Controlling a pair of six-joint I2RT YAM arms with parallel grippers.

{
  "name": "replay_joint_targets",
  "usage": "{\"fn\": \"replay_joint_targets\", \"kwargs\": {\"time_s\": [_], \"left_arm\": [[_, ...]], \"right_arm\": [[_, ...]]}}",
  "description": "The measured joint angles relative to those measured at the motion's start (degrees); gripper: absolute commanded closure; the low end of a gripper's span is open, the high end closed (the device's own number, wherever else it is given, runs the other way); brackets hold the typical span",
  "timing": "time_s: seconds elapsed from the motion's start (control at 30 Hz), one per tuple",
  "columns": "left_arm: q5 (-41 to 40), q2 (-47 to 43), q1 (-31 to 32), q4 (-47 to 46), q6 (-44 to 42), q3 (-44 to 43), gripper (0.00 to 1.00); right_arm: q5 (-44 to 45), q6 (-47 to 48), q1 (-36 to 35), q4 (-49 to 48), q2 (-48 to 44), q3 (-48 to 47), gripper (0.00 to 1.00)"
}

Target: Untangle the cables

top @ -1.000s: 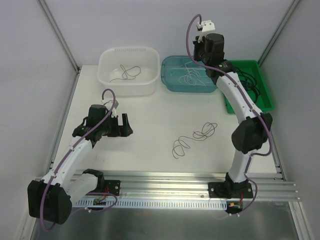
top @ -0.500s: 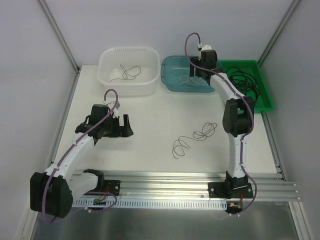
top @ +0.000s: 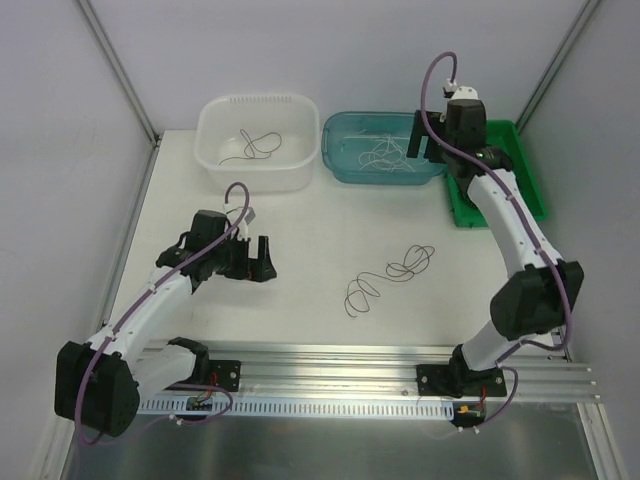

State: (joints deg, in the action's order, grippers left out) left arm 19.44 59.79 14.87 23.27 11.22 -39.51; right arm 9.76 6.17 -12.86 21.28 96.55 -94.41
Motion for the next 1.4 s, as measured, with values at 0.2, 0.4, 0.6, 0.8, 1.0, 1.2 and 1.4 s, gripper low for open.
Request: {"fn": "replay_joint_targets", "kwargs": {"time_s": [0.2, 0.4, 0.6, 0.8, 1.0, 1.2, 1.4], "left_arm": [[-0.09, -1.36, 10.86, -0.50, -1.57, 0.00, 0.01], [-4.22, -0.22, 25.20, -3.13, 0.96, -2.34, 0.01], [-10.71, 13.70, 38.97, -7.32, 0.17, -13.66, 0.01], [-14.60, 29.20, 44.59, -10.45, -5.53, -24.57, 0.01], [-16.85, 39.78, 45.55, -12.00, -12.72, -29.00, 0.03], [-17.44, 45.46, 45.53, -12.41, -15.91, -29.73, 0.19], [-18.45, 47.95, 45.53, -13.33, -15.96, -30.16, 0.60]], "right_arm": [[-3.87, -6.29, -0.04, 7.93, -18.82, 15.69, 0.00], [-7.06, -11.37, -0.11, 14.40, -33.83, 32.96, 0.03], [-8.17, -15.15, -0.42, 18.71, -52.33, 43.78, 0.03], [-9.66, -16.52, -0.46, 21.66, -66.01, 46.71, 0.03], [-11.93, -17.55, -0.46, 24.17, -71.69, 48.76, 0.03], [-12.22, -17.53, -0.46, 26.23, -73.42, 49.35, 0.03], [-12.81, -17.51, -0.46, 26.43, -73.72, 50.03, 0.03]]}}
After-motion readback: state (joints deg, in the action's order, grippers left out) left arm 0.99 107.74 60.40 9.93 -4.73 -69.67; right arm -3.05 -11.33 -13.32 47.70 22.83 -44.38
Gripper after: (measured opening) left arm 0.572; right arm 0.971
